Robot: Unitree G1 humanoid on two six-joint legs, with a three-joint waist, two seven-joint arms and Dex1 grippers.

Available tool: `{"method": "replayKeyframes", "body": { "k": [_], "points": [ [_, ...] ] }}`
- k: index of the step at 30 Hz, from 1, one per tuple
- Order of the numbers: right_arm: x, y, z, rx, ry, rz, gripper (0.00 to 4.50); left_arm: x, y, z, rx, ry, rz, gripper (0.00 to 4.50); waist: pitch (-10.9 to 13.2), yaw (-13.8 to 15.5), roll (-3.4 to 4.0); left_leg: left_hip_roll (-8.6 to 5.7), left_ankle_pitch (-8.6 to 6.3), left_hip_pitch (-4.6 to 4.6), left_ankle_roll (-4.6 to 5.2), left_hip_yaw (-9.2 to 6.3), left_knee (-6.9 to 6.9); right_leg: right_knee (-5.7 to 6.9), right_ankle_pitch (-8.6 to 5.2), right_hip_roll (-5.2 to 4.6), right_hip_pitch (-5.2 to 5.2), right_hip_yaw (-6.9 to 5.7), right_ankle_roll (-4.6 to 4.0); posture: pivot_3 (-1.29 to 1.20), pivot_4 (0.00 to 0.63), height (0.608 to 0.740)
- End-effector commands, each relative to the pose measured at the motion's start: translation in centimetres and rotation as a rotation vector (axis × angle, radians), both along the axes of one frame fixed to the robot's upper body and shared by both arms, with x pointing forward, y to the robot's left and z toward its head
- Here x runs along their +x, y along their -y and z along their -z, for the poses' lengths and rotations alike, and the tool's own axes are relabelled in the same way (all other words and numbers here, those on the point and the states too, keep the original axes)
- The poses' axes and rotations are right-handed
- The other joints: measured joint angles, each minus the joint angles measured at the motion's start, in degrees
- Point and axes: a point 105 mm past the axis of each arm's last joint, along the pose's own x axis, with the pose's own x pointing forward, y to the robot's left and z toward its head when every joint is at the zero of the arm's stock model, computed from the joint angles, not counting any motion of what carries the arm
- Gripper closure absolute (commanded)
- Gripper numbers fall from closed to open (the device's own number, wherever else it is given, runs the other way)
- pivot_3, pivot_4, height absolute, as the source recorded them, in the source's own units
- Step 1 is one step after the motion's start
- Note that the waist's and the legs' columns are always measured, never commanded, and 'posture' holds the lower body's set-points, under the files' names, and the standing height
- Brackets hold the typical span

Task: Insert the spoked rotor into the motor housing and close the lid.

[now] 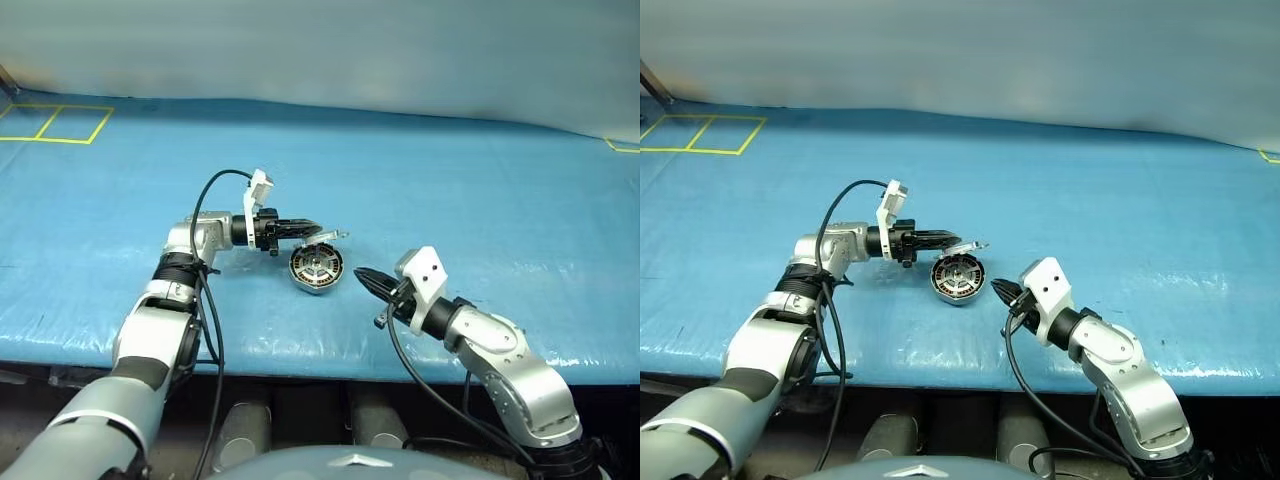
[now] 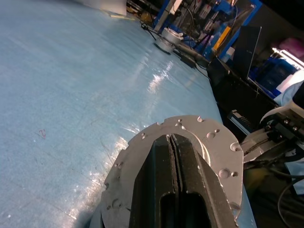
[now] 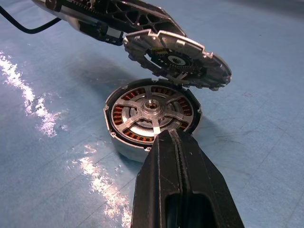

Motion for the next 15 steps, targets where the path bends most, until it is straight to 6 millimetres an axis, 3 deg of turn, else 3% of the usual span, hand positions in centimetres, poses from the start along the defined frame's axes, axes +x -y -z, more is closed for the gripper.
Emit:
{"method": "replayKeyframes", "body": {
  "k": [1,9,15],
  "points": [
    [0.3,-0.1,-1.0,0.018,0.049,0.005,4.49,-0.6,0.0,0.3,0.048,0.036,0.038,4.5,0.0,0.0,0.0,0.0,0.0,0.0,0.0,0.0,0.0,0.0,0.0,0.0,0.0,0.0,0.0,0.0,0.15,0.74],
    [0.6,-0.2,-0.9,0.019,0.05,0.026,4.49,-2.2,-0.2,2.9,0.126,0.022,0.066,4.5,0.0,0.1,0.01,0.0,0.0,0.01,0.0,0.0,0.02,0.01,0.0,0.0,0.01,0.01,0.0,0.0,0.15,0.74],
    [0.8,-0.3,-0.7,0.027,0.044,0.037,4.49,-2.7,-0.5,3.7,0.129,0.011,0.045,4.5,0.0,0.2,0.04,0.0,0.0,0.04,0.0,0.0,0.02,0.02,0.0,0.0,0.03,0.01,0.0,0.0,0.15,0.74]
  ]
}}
